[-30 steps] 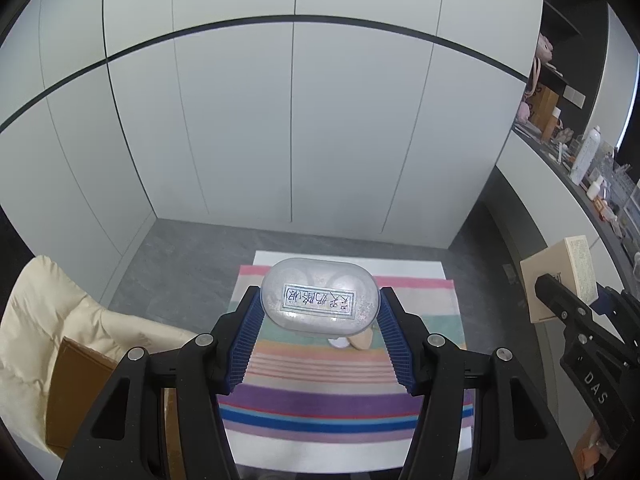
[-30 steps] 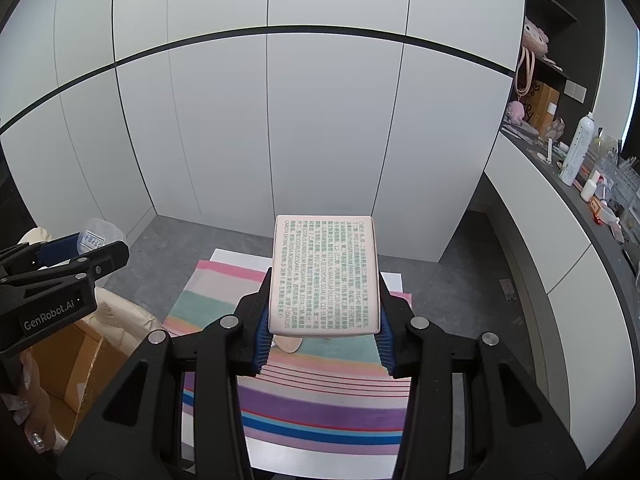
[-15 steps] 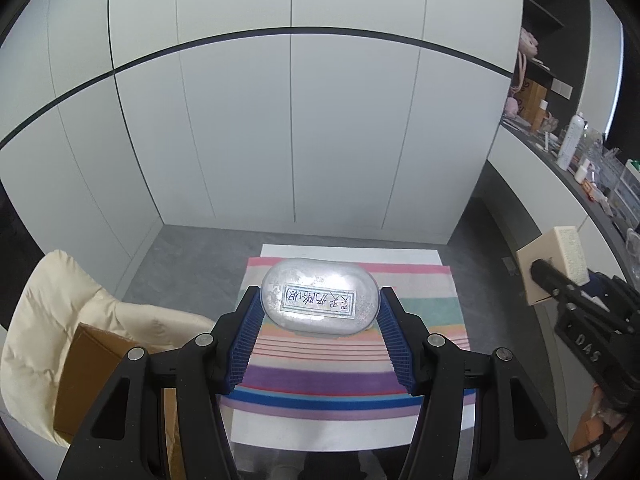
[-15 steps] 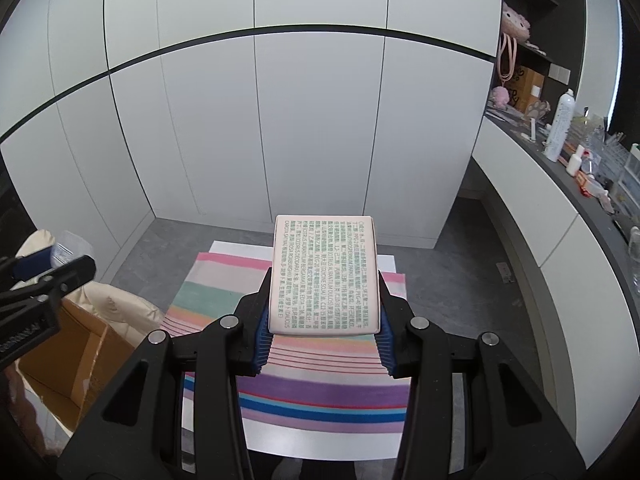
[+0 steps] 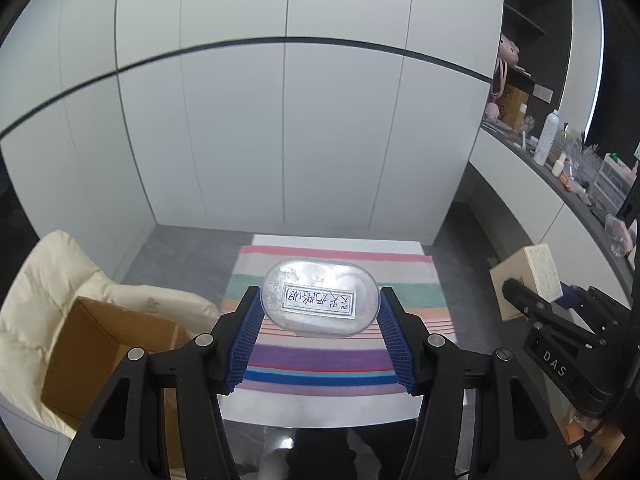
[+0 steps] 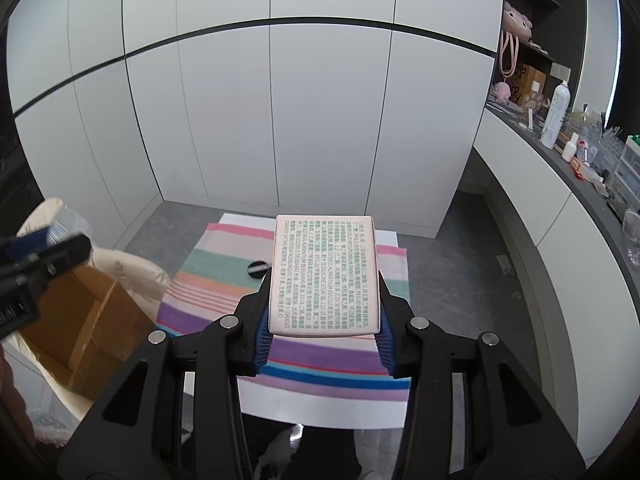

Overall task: Organize objects
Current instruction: 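Carry the clear compact and beige box over to the cardboard box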

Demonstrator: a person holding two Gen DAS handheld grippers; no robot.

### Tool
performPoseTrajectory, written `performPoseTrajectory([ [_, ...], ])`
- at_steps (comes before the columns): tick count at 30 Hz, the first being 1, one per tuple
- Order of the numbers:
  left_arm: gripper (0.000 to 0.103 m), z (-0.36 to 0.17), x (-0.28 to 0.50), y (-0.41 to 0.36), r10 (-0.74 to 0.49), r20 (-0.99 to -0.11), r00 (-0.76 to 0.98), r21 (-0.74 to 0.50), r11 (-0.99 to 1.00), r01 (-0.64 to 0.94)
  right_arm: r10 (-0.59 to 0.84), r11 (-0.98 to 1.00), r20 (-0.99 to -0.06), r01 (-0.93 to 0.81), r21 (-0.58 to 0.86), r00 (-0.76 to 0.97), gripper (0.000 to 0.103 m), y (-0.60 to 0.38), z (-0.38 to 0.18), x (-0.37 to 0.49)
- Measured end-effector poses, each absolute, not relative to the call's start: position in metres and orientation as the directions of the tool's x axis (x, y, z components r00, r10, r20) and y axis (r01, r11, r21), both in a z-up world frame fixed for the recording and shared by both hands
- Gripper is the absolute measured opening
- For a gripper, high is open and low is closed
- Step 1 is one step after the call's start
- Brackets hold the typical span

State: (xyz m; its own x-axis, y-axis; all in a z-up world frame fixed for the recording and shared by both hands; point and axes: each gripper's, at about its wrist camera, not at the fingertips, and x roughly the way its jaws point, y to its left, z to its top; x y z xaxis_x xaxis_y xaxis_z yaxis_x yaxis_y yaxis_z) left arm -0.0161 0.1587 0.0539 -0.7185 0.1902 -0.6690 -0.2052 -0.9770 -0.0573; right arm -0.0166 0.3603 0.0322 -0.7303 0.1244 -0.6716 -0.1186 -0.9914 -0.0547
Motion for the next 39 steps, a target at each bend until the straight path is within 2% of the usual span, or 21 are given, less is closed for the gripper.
performPoseTrajectory([
  [7, 0.059, 0.032, 0.015, 0.149, 0.188, -0.695, -0.694, -0.062, -0.977, -0.203, 0.099, -0.992, -0.698, -0.123, -0.016, -0.71, 0.044, 0.36, 0.008, 0.02],
  [13, 0.059, 0.006, 0.042, 0.141, 0.163, -0.715, -0.68, -0.016, -0.976, -0.216, 0.083, -0.993, -0.727, -0.121, 0.0, -0.681, 0.044, 0.368, -0.018, 0.06],
  [17, 0.059, -0.013, 0.052, 0.139, 0.186, -0.734, -0.653, -0.037, -0.971, -0.236, 0.058, -0.986, -0.742, -0.154, 0.062, -0.668, 0.044, 0.382, -0.036, 0.089],
  [23, 0.059, -0.042, 0.062, 0.138, 0.198, -0.78, -0.594, -0.055, -0.967, -0.25, 0.11, -0.971, -0.773, -0.234, 0.051, -0.625, 0.044, 0.402, -0.056, 0.127],
  [39, 0.059, -0.043, 0.07, 0.119, 0.194, -0.78, -0.596, -0.082, -0.974, -0.21, 0.111, -0.976, -0.784, -0.217, 0.03, -0.611, 0.044, 0.387, -0.059, 0.139],
])
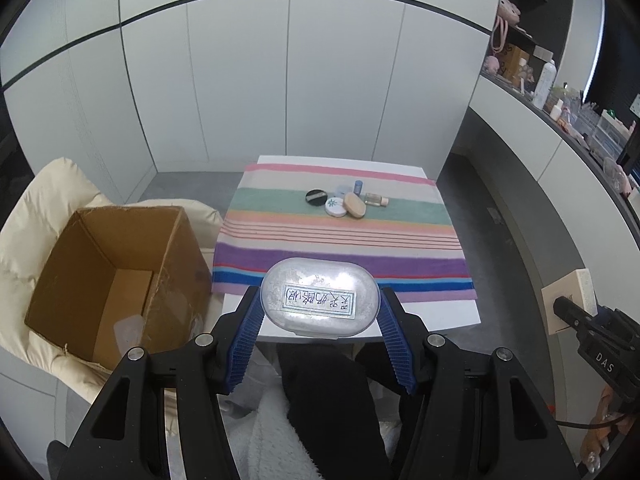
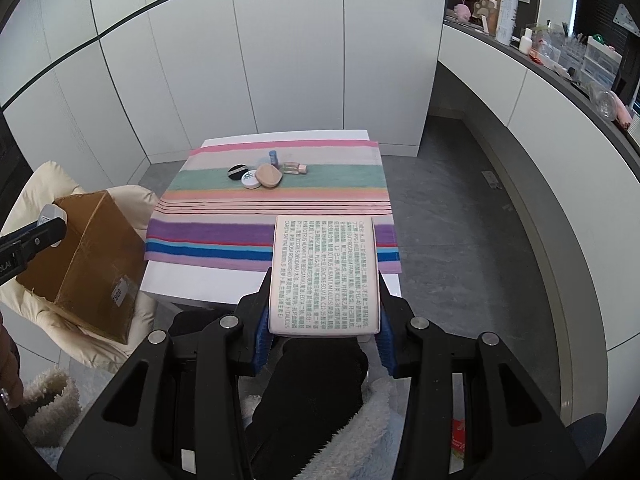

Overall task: Organize objects
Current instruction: 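Carry the clear compact and beige box over to the cardboard box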

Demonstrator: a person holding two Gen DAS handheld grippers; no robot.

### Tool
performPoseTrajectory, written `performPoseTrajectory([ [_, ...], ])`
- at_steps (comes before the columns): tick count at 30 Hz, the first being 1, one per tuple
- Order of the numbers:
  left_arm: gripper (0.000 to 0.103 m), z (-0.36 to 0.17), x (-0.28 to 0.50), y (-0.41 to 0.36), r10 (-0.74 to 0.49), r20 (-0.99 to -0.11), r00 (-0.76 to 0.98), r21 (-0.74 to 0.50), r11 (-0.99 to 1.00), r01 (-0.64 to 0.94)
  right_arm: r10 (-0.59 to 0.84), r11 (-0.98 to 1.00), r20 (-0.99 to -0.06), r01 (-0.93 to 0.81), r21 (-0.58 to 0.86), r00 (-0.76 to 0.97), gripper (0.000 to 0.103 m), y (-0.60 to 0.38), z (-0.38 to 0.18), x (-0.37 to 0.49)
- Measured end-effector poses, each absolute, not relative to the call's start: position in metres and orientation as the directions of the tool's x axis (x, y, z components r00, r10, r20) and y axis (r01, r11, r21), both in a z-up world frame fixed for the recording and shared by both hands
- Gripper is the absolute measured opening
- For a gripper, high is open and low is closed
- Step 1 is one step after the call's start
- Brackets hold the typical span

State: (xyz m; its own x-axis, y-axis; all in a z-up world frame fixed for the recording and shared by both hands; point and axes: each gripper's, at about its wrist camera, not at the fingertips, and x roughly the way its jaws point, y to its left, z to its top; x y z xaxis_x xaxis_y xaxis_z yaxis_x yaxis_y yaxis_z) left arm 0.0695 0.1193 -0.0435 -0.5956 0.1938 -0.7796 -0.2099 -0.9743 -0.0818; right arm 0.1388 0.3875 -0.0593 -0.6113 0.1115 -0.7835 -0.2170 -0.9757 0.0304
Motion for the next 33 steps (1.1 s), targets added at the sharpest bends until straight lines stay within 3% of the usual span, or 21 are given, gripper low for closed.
performPoseTrajectory([
  [15, 0.059, -0.063, 0.06, 0.069, 0.16, -0.803, -0.574, -0.121, -0.987, -0.106, 0.078, -0.992, -0.808, -0.129, -0.003, -0.584, 0.044, 0.346, -0.068, 0.114],
  [33, 0.059, -0.077, 0.091, -0.079, -0.035, -0.826, -0.562, -0.112, -0.968, 0.224, -0.183, -0.96, -0.83, 0.278, 0.035, -0.527, 0.044, 0.185, -0.087, 0.067],
])
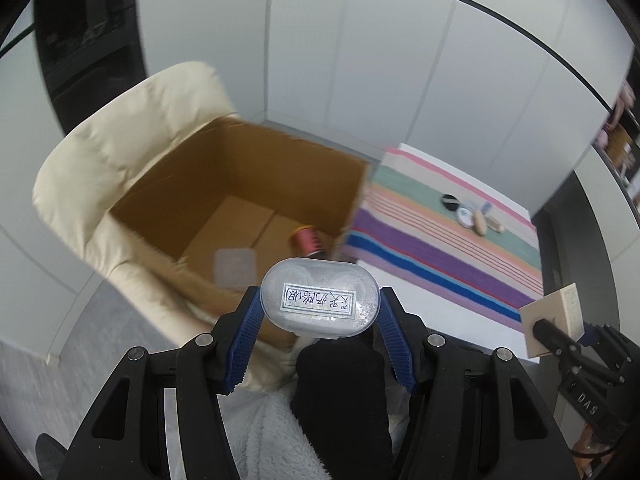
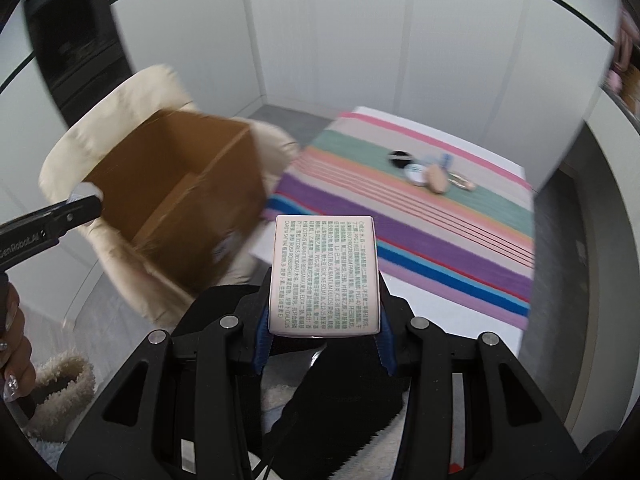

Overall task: Organize objects
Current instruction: 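Carry the clear compact and beige box over to the cardboard box, then open the left tool over the box while the right tool releases the beige box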

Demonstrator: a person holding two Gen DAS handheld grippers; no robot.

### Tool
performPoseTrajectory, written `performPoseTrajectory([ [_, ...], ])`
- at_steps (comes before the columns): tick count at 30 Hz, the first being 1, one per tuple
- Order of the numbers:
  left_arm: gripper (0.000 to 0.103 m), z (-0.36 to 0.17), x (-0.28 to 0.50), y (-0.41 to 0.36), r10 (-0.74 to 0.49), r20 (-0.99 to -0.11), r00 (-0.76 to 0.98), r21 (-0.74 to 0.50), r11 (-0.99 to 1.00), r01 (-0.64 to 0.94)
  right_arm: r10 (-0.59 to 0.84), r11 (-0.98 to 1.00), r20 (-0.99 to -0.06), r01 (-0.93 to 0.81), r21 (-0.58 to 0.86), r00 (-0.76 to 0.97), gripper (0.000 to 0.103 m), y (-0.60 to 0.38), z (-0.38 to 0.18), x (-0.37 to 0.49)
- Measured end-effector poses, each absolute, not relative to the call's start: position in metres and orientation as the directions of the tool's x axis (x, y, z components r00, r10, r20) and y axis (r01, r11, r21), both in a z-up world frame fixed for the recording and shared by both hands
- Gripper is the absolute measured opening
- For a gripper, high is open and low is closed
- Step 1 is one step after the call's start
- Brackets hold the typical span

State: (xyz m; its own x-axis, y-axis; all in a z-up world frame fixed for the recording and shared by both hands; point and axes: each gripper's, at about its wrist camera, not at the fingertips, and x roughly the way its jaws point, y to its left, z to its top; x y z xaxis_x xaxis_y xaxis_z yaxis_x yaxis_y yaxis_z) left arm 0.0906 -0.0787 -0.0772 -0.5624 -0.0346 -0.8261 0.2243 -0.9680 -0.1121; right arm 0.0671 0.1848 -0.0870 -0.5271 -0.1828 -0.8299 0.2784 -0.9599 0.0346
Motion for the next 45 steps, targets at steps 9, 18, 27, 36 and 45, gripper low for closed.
performPoseTrajectory([
  [9, 0.059, -0.083, 0.113, -0.138, -0.096, -0.836, -0.54, -0.116, -0.932, 0.344, -0.266, -0.892, -0.847, 0.451, 0.035, -0.46, 0.044, 0.101, -0.095, 0.065],
  [18, 0.059, -0.094, 0.107, -0.165, -0.096, -0.845, -0.526, -0.144, -0.906, 0.397, -0.284, -0.839, -0.873, 0.544, 0.025, -0.397, 0.044, 0.045, -0.109, 0.062],
  [27, 0.059, -0.111, 0.065, -0.188, -0.081, -0.852, -0.517, -0.165, -0.896, 0.413, -0.266, -0.818, -0.884, 0.575, -0.005, -0.386, 0.044, 0.001, -0.127, 0.033],
  [36, 0.059, -0.126, 0.011, -0.222, -0.124, -0.862, -0.491, -0.136, -0.877, 0.46, -0.275, -0.783, -0.886, 0.622, -0.019, -0.373, 0.044, -0.06, -0.148, -0.02],
  [45, 0.073, -0.15, -0.033, -0.242, -0.091, -0.9, -0.425, -0.131, -0.876, 0.465, -0.281, -0.774, -0.876, 0.632, -0.034, -0.391, 0.07, -0.095, -0.162, -0.069],
])
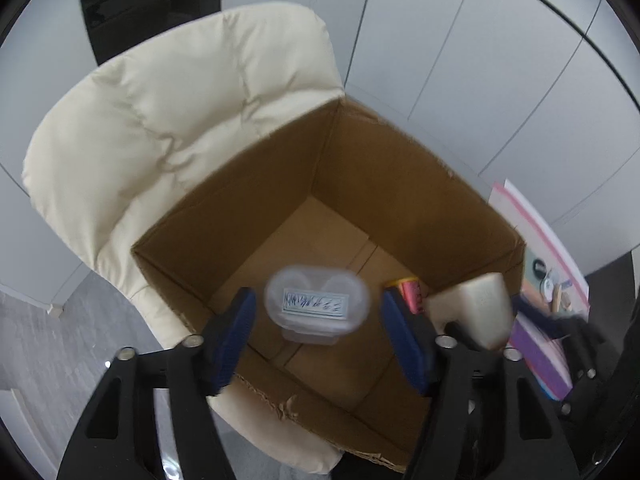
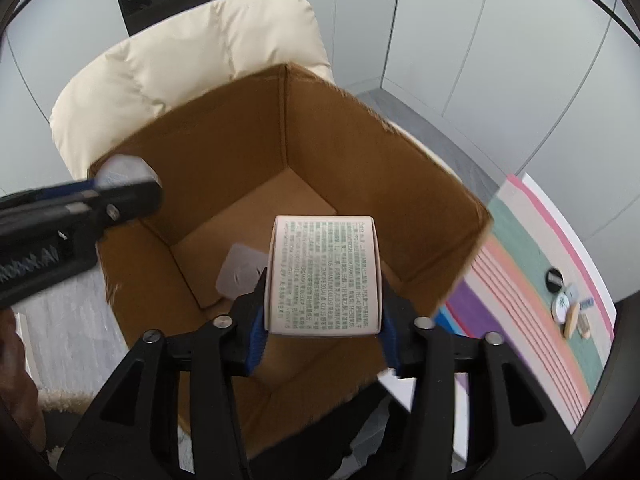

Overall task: Organize objects
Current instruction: 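Open the left tool over the box while the right tool releases the beige box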

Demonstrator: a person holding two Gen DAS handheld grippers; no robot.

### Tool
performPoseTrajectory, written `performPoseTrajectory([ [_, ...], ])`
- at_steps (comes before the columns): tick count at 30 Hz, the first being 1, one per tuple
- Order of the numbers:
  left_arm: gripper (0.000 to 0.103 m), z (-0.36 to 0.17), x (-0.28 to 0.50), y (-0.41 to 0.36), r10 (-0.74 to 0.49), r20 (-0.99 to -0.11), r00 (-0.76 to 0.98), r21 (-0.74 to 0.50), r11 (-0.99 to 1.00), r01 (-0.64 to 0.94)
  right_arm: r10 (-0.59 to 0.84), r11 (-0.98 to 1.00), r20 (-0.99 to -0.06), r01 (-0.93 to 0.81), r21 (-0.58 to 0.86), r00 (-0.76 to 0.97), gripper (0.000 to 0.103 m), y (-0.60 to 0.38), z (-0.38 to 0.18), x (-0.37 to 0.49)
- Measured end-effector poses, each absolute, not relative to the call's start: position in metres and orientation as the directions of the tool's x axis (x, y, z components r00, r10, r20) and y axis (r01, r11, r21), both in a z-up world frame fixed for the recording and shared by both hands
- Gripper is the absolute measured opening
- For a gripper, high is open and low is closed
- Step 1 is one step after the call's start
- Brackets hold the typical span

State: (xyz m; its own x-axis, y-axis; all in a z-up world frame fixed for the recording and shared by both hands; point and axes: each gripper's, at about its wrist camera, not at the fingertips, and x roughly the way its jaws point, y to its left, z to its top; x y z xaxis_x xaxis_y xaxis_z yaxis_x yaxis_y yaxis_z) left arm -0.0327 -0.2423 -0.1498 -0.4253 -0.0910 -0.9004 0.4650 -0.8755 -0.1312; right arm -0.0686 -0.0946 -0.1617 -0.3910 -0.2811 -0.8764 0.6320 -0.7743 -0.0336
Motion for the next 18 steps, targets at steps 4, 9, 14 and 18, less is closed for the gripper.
performPoseTrajectory([
  [4, 0.09, -0.154, -0.029, -0.245, -0.056, -0.89, -0.453, -0.183, -0.865, 0.466, -0.278, -0.788, -0.859, 0.614, -0.052, -0.43, 0.099, -0.095, -0.163, -0.073],
  [9, 0.09, -0.156, -0.027, -0.247, -0.073, -0.895, -0.439, -0.165, -0.861, 0.481, -0.323, -0.809, -0.872, 0.586, 0.053, -0.367, 0.099, -0.083, -0.168, -0.082],
  [14, 0.09, -0.155, -0.026, -0.248, -0.074, -0.896, -0.439, -0.165, -0.861, 0.481, -0.316, -0.82, -0.869, 0.57, 0.05, -0.38, 0.099, -0.075, -0.166, -0.082],
  [18, 0.09, -0.152, -0.025, -0.248, -0.086, -0.894, -0.44, -0.151, -0.866, 0.477, -0.314, -0.826, -0.867, 0.562, 0.049, -0.386, 0.099, -0.072, -0.163, -0.082],
])
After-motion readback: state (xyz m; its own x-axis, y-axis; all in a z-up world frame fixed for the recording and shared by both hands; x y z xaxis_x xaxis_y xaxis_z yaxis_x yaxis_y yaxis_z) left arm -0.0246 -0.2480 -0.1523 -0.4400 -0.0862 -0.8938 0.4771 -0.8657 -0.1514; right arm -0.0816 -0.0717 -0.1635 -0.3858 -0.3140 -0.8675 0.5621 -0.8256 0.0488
